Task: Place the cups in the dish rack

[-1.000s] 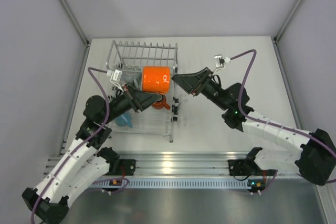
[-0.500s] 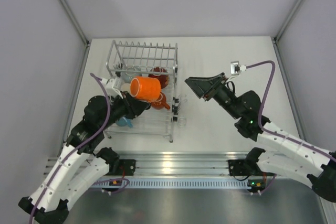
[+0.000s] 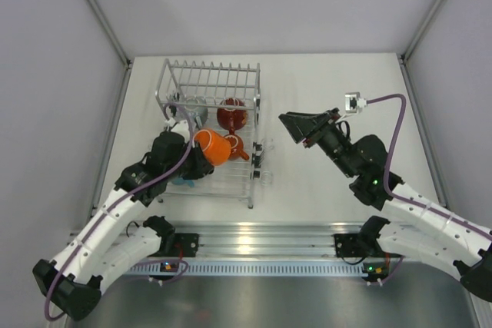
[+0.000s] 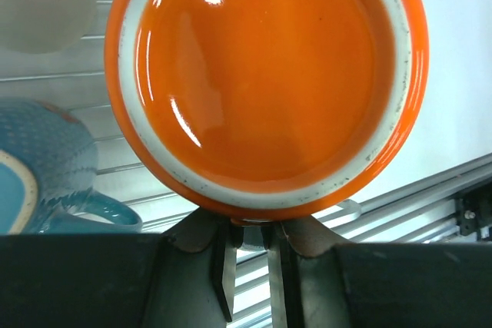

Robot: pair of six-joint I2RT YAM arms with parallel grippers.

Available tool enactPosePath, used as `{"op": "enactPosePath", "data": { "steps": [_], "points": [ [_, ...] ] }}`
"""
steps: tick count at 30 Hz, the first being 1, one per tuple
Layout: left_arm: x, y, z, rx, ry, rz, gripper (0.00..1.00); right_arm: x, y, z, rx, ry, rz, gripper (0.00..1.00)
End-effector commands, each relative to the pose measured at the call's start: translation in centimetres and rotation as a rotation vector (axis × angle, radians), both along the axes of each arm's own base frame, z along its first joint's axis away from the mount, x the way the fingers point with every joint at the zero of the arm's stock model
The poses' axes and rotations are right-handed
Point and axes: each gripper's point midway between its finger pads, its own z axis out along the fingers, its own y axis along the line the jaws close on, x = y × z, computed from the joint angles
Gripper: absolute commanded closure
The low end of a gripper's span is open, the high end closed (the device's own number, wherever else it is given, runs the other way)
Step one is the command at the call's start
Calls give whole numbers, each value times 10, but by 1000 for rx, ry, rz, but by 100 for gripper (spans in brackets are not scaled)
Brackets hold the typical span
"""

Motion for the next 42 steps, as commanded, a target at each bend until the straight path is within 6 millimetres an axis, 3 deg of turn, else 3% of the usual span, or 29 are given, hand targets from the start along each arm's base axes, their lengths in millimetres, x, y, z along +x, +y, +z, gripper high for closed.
{"op": "enactPosePath", "data": {
  "steps": [1, 9, 19, 42],
  "points": [
    [19, 3, 36, 11, -134, 37, 100, 0, -2, 6, -4, -24, -17, 55],
    [13, -6, 15, 29, -59, 40, 100, 2, -3, 2, -15, -14, -28, 55],
    [10, -3, -7, 53, -22, 150, 100, 6, -7, 0, -31, -2, -50, 54],
    [2, 0, -38, 47, 47, 274, 100, 5, -12, -2, -37, 11, -53, 53]
  ]
}}
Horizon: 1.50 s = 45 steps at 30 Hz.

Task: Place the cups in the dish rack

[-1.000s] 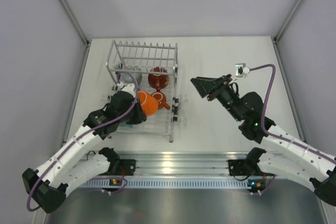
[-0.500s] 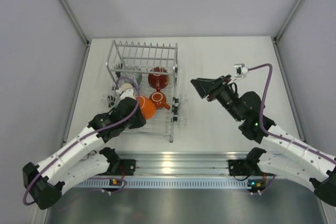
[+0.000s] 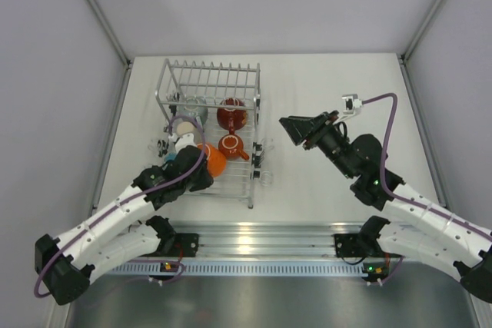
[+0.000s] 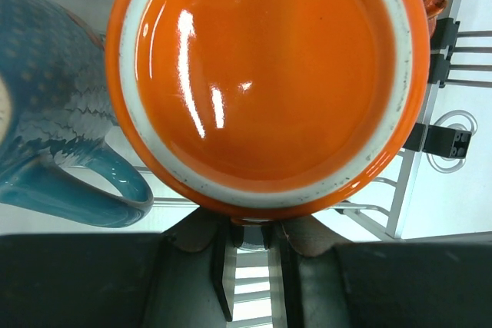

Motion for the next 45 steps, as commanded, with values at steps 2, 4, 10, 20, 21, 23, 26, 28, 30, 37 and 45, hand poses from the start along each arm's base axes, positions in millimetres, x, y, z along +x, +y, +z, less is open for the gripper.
{"op": "enactPosePath", "data": {
  "steps": [2, 4, 10, 20, 21, 23, 26, 28, 30, 37, 45],
  "points": [
    [14, -8, 15, -61, -76, 39, 100, -2, -10, 21, 39, -43, -23, 53],
    [13, -8, 14, -64, -72, 41, 100, -3, -11, 19, 37, -43, -24, 53],
    [13, -9, 9, -50, -54, 37, 97, -4, -16, 17, 33, -40, -39, 53],
    [11, -13, 5, -50, -32, 27, 85, -2, -20, 15, 21, -39, -55, 52],
    [11, -14, 7, -53, -35, 26, 83, -3, -20, 15, 24, -39, -53, 52],
    [11, -15, 8, -59, -36, 24, 78, -2, -20, 15, 21, -37, -56, 52],
    [10, -16, 8, -67, -28, 22, 75, -2, -20, 16, 24, -39, -56, 52],
    [10, -18, 8, -71, -25, 19, 73, -2, -21, 16, 24, -37, -57, 52],
    [9, -18, 8, -79, -23, 20, 71, -3, -21, 16, 24, -37, -57, 52],
    [7, -24, 21, -130, -40, 2, 70, -4, -23, 14, 24, -33, -63, 52],
    [2, -47, 49, -217, -50, -101, 67, -4, -25, 16, 29, -32, -70, 52]
  ]
}}
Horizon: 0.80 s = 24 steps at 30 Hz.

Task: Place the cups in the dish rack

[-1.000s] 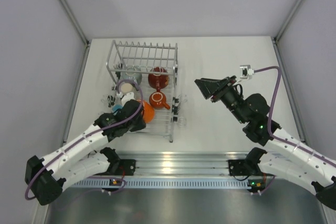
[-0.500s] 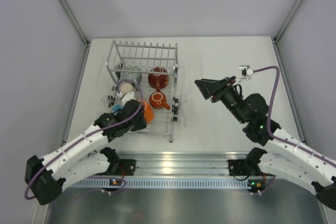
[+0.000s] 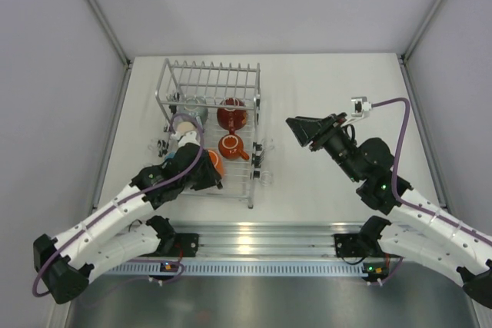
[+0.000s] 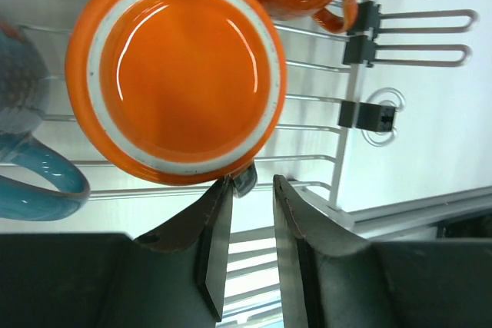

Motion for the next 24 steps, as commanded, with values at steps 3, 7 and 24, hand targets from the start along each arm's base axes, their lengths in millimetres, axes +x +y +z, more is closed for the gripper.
{"op": "enactPosePath", "data": {
  "steps": [3, 7, 24],
  "points": [
    [6, -26, 45, -123, -88, -80, 65, 2, -8, 9, 17, -22, -31, 52],
    [5, -29, 47, -142, -88, -86, 63, 2, -9, 10, 20, -22, -37, 52],
    [62, 11, 109, 136, -322, 71, 100, 2, -13, 10, 5, -17, -47, 52]
  ]
}}
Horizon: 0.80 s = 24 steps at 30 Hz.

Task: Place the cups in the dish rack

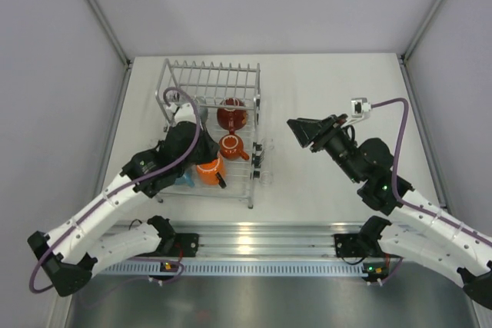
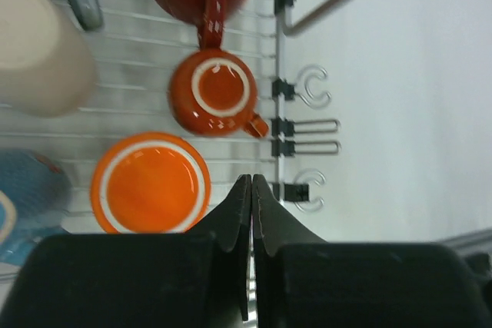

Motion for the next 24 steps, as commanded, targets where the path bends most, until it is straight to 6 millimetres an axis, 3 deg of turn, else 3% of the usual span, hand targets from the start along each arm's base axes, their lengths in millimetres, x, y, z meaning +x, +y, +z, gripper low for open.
{"op": "enactPosePath", "data": {
  "steps": [1, 7, 12, 24],
  "points": [
    [24, 37, 9, 192, -62, 164, 100, 0, -12, 17, 24, -41, -37, 52],
    [40, 60, -3, 293, -27, 244, 100, 1, -18, 13, 7, -41, -60, 52],
    [47, 88, -32, 319, 79, 284, 100, 1, -22, 12, -12, -47, -76, 51],
    [42, 85, -68, 338, 157, 242, 100, 4, -25, 6, -23, -44, -95, 50]
  ]
}}
